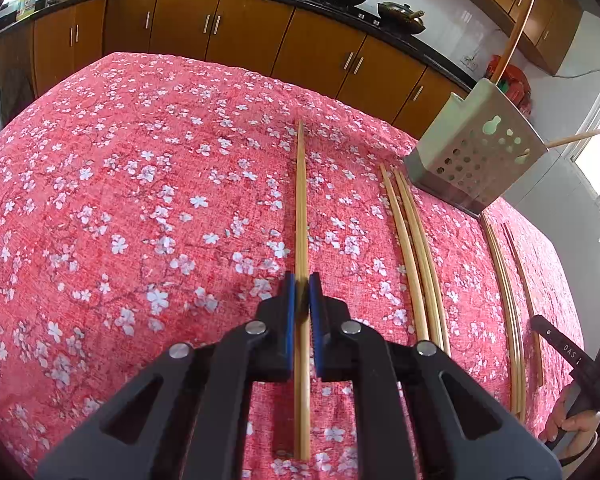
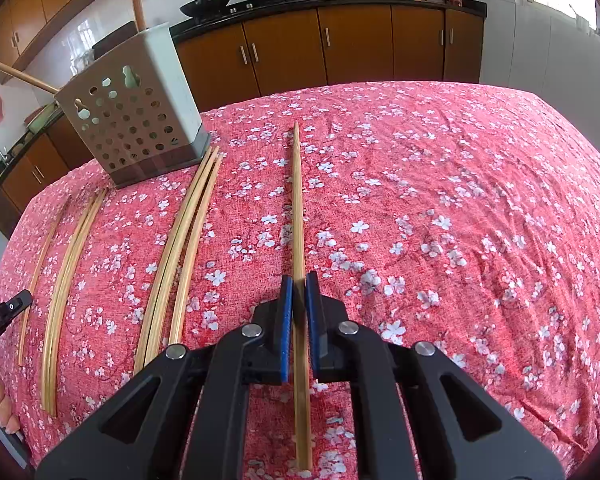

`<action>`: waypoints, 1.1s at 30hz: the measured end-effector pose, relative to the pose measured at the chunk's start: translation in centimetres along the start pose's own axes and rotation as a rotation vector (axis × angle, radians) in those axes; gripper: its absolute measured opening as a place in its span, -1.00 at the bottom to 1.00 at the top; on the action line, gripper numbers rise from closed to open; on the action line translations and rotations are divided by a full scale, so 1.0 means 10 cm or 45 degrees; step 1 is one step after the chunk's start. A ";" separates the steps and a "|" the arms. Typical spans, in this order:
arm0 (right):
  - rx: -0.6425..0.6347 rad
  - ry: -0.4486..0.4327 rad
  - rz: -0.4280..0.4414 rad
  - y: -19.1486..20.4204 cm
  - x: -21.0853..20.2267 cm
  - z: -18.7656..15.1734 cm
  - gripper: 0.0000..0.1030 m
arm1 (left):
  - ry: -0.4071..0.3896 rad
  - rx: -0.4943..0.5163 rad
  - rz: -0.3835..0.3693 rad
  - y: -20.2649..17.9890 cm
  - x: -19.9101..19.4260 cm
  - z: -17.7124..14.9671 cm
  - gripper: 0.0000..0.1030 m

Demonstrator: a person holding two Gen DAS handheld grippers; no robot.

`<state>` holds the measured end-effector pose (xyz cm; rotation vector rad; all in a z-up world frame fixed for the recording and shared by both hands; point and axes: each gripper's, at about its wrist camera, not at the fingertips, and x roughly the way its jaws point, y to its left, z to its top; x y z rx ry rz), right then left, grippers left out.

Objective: Organize utensils
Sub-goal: 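Grasp another wooden chopstick with the right gripper while the left gripper grasps one, then lift the chopsticks and insert them upright into the metal holder with both grippers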

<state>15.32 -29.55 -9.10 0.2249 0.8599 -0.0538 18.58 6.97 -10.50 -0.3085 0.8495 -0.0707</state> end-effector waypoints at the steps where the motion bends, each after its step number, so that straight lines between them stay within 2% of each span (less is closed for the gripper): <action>1: -0.003 0.000 -0.003 0.00 0.00 0.00 -0.84 | 0.001 0.024 0.024 -0.03 0.00 0.00 -0.79; 5: -0.075 0.006 -0.049 0.09 -0.06 -0.07 -0.83 | 0.012 0.158 0.140 -0.22 0.01 -0.04 -0.79; 17: -0.055 0.006 -0.039 0.05 -0.17 -0.14 -0.85 | 0.018 0.187 0.124 -0.24 -0.10 -0.18 -0.84; 20: -0.025 -0.045 -0.013 0.03 -0.29 -0.12 -0.85 | 0.014 0.176 0.108 -0.23 -0.17 -0.18 -0.84; 23: -0.023 -0.144 -0.011 0.01 -0.52 -0.05 -0.85 | -0.044 0.168 0.078 -0.24 -0.34 -0.12 -0.84; 28: 0.008 -0.323 0.016 -0.03 -0.93 0.16 -0.85 | -0.205 0.151 -0.007 -0.33 -0.78 0.09 -0.84; 33: 0.021 -0.450 0.060 -0.03 -1.21 0.33 -0.85 | -0.347 0.137 -0.059 -0.43 -1.14 0.31 -0.85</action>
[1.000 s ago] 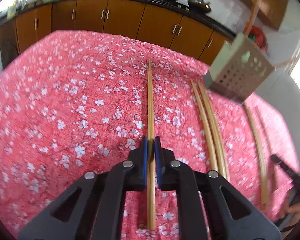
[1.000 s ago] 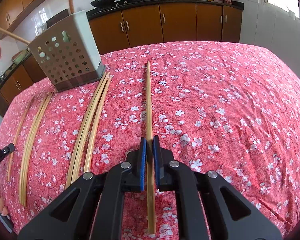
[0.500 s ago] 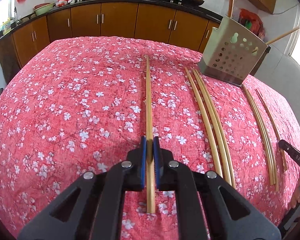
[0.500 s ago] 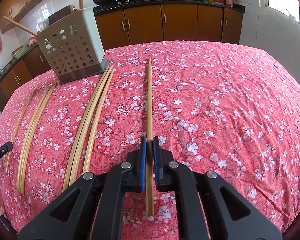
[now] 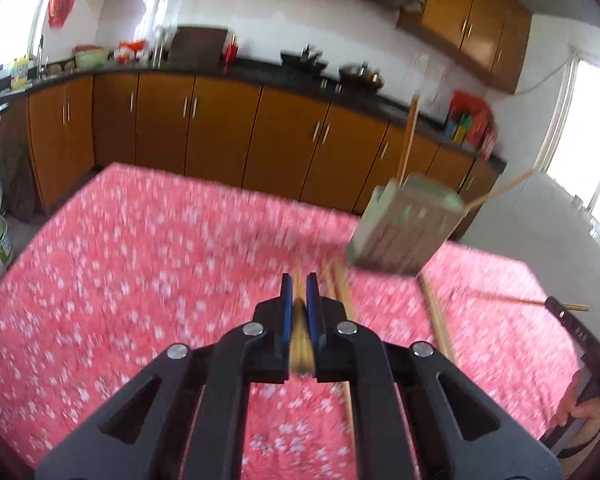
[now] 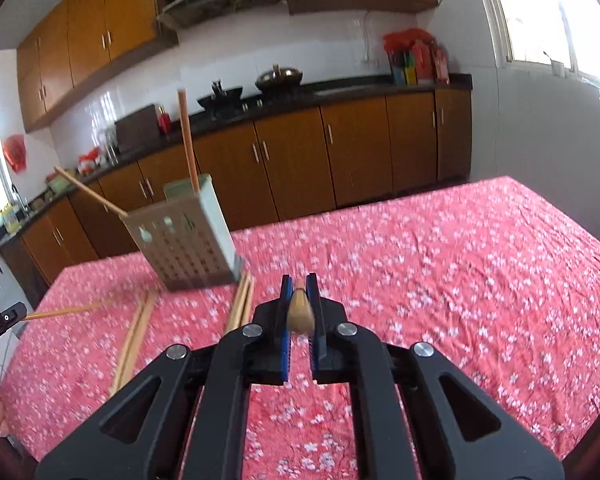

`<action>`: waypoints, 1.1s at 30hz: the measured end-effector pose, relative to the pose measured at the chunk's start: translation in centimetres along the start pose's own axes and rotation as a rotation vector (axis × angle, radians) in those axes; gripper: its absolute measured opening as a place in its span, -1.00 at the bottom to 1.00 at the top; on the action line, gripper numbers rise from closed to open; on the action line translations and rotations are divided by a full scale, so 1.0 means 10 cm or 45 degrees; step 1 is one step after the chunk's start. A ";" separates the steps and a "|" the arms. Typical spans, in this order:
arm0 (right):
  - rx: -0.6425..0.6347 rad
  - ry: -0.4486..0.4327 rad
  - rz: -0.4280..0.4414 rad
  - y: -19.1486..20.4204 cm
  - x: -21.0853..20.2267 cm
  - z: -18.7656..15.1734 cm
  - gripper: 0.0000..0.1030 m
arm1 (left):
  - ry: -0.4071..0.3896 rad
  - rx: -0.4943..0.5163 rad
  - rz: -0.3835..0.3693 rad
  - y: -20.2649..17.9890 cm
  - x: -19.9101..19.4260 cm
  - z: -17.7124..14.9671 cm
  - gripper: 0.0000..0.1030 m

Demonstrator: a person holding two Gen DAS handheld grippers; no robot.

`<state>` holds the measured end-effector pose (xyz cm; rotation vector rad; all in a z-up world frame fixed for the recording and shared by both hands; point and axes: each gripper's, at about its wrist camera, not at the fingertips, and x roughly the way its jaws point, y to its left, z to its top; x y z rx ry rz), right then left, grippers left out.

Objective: Organize utensils
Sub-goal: 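Lift the chopsticks and insert them upright into the metal holder with both grippers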

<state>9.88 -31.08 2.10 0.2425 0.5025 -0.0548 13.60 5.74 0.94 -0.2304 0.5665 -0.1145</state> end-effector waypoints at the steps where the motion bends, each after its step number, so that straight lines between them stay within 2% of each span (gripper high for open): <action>1: 0.002 -0.012 0.005 0.01 -0.01 0.03 -0.85 | -0.018 -0.001 -0.001 -0.02 -0.03 0.05 -0.85; 4: 0.002 -0.041 0.012 0.02 -0.06 0.09 -0.85 | -0.069 0.002 -0.003 -0.07 -0.11 0.17 -0.85; 10: 0.004 -0.051 0.019 0.05 -0.06 0.13 -0.86 | -0.086 0.023 0.010 -0.13 -0.10 0.26 -0.85; 12: 0.002 -0.087 0.045 0.09 -0.12 0.24 -0.86 | -0.098 0.033 0.007 -0.14 -0.10 0.32 -0.85; 16: -0.007 -0.177 0.126 0.23 -0.25 0.55 -0.86 | -0.160 0.054 -0.037 -0.26 -0.20 0.55 -0.85; 24: -0.021 -0.299 0.326 0.54 -0.49 1.03 -0.86 | -0.245 0.133 -0.184 -0.70 -0.45 1.00 -0.85; 30: -0.061 -0.360 0.342 0.74 -0.40 1.27 -0.86 | -0.337 0.172 -0.236 -1.01 -0.50 1.24 -0.85; 33: -0.074 -0.338 0.322 0.81 -0.24 1.34 -0.86 | -0.327 0.193 -0.231 -1.14 -0.34 1.34 -0.85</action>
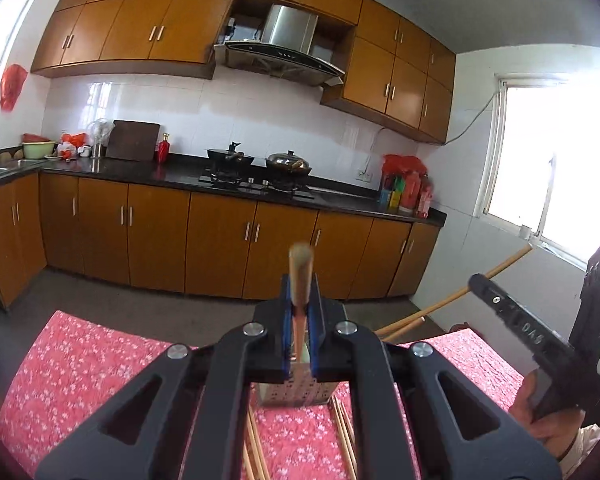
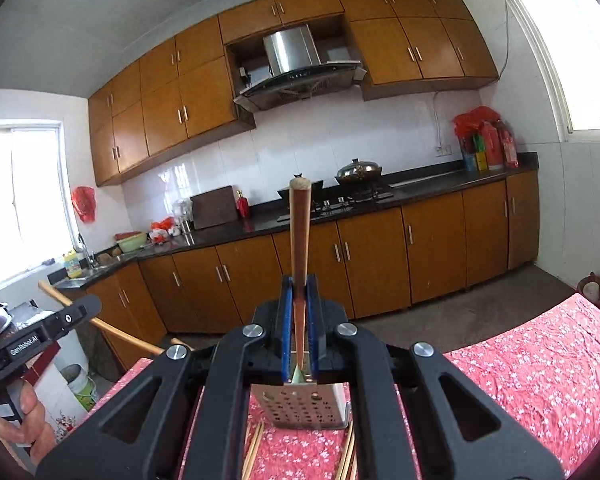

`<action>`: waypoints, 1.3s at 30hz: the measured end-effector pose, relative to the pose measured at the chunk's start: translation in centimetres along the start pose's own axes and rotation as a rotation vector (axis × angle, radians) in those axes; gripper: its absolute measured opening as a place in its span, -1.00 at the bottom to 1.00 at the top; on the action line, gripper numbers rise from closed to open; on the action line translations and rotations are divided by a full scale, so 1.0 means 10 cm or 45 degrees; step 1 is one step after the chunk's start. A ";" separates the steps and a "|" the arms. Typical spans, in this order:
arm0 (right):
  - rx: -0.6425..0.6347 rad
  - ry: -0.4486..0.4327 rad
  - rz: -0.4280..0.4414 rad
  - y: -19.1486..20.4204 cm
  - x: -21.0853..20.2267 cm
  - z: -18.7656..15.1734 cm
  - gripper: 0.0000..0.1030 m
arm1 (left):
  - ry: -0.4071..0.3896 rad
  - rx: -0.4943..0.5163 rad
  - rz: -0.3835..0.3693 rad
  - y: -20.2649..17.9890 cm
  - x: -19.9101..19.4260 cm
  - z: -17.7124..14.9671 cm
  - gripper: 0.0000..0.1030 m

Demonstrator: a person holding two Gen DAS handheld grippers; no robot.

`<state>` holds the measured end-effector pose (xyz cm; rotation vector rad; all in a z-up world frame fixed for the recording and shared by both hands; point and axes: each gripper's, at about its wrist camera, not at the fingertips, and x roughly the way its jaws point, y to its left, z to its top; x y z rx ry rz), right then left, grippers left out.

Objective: Organize utensils
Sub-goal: 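Lift the chopsticks and insert them upright into the metal holder with both grippers, then open both grippers to release the chopsticks into the holder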

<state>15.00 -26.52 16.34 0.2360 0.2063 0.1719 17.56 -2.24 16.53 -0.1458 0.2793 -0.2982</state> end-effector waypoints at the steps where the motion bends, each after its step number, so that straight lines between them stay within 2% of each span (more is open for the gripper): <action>1: -0.004 0.021 -0.010 -0.01 0.10 -0.01 -0.86 | 0.011 0.011 0.009 -0.03 0.09 0.01 -0.86; 5: 0.000 0.084 -0.046 -0.05 0.33 -0.06 -0.86 | 0.028 0.009 0.019 -0.04 0.41 -0.01 -0.86; 8: 0.010 0.110 -0.056 -0.09 0.43 -0.11 -0.86 | 0.003 -0.025 0.025 -0.03 0.52 0.02 -0.86; 15: -0.003 0.072 -0.046 -0.06 0.40 -0.06 -0.86 | -0.190 -0.046 0.045 -0.07 0.41 0.29 -0.86; 20: -0.020 0.088 -0.049 -0.05 0.46 -0.10 -0.86 | -0.321 -0.065 0.123 -0.14 0.51 0.44 -0.86; 22: -0.015 0.104 -0.047 -0.07 0.50 -0.14 -0.86 | -0.338 -0.052 0.147 -0.16 0.59 0.45 -0.86; 25: -0.016 0.130 -0.048 -0.08 0.55 -0.18 -0.86 | -0.308 -0.032 0.159 -0.17 0.82 0.39 -0.86; 31: -0.009 0.184 -0.038 -0.11 0.62 -0.27 -0.85 | -0.160 -0.029 0.180 -0.06 1.19 0.15 -0.86; 33: -0.009 0.199 -0.041 -0.10 0.63 -0.27 -0.85 | -0.131 -0.032 0.176 -0.02 1.22 0.12 -0.81; 36: 0.009 0.203 -0.040 -0.09 0.61 -0.25 -0.84 | -0.127 -0.031 0.179 0.03 1.16 0.14 -0.62; 39: 0.012 0.194 -0.047 -0.08 0.57 -0.19 -0.83 | -0.138 -0.024 0.183 0.06 1.04 0.16 -0.59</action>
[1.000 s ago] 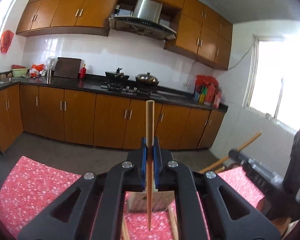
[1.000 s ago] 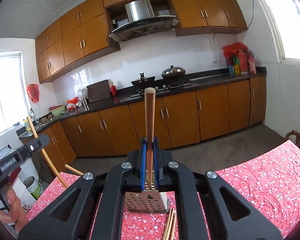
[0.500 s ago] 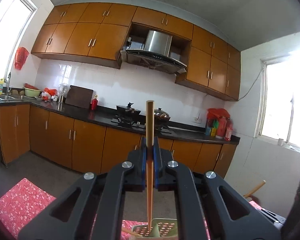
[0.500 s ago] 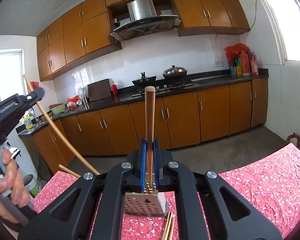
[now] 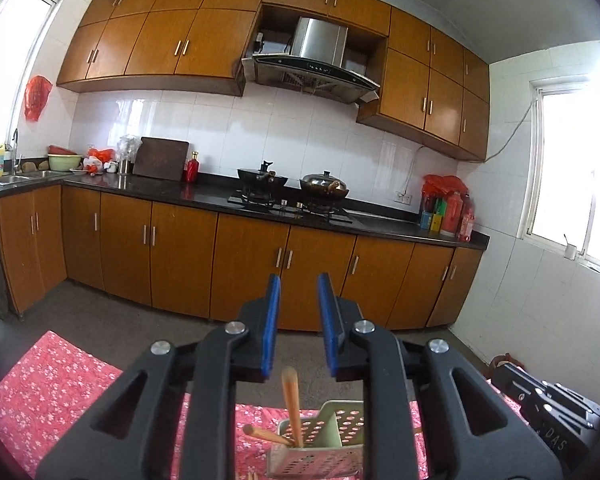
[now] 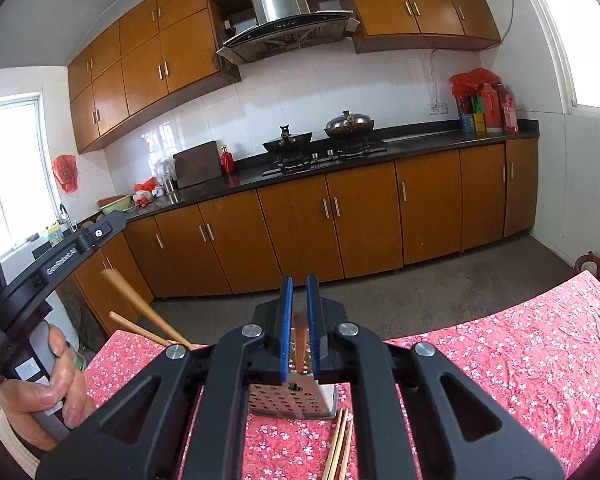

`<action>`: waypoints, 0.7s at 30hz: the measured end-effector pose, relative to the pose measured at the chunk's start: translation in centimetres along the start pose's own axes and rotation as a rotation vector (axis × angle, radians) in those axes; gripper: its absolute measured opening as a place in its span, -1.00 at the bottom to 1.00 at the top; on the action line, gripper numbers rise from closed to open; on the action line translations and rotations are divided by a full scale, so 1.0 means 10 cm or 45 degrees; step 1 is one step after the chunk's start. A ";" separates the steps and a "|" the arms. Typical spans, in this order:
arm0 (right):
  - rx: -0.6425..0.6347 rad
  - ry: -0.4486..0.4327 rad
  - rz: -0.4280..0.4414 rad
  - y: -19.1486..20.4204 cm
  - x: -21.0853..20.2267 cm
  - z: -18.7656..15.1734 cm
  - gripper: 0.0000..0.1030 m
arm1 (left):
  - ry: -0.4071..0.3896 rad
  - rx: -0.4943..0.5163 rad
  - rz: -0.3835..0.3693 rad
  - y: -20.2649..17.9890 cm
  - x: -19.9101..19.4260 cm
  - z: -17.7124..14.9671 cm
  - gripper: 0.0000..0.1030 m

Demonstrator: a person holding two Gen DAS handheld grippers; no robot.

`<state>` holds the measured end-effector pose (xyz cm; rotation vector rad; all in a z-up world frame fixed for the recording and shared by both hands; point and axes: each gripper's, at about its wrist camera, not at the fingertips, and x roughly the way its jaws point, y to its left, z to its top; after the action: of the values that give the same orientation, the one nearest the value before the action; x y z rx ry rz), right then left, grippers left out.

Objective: Organize utensils
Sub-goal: 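Open both grippers to release the chopsticks into the holder, then grasp a third wooden chopstick with the right gripper while the left gripper grasps one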

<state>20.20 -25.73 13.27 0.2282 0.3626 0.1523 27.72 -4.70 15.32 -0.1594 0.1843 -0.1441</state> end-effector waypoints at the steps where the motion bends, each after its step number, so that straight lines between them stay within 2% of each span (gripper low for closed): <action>1: 0.000 -0.009 -0.003 0.01 -0.04 0.02 -0.83 | -0.003 0.001 0.002 0.02 -0.04 0.02 -0.59; 6: -0.009 -0.064 -0.010 0.02 -0.35 0.04 -0.83 | 0.004 -0.009 0.029 0.18 -0.39 0.05 -0.49; 10: -0.001 -0.053 -0.042 -0.08 -0.59 -0.17 -0.83 | 0.052 0.007 0.052 0.40 -0.74 -0.09 -0.40; 13: -0.009 0.042 -0.107 -0.19 -0.61 -0.49 -0.83 | 0.139 0.036 0.097 0.60 -0.94 -0.40 -0.37; 16: 0.013 0.248 -0.144 -0.34 -0.43 -1.02 -0.83 | 0.288 0.066 0.163 0.83 -1.00 -0.89 -0.37; 21: 0.072 0.513 -0.097 -0.40 -0.14 -1.74 -0.83 | 0.513 0.060 0.204 1.09 -0.97 -1.60 -0.37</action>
<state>12.93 -26.43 -3.10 0.2390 0.7760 0.1122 16.55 5.18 -0.37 -0.0667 0.5928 -0.0194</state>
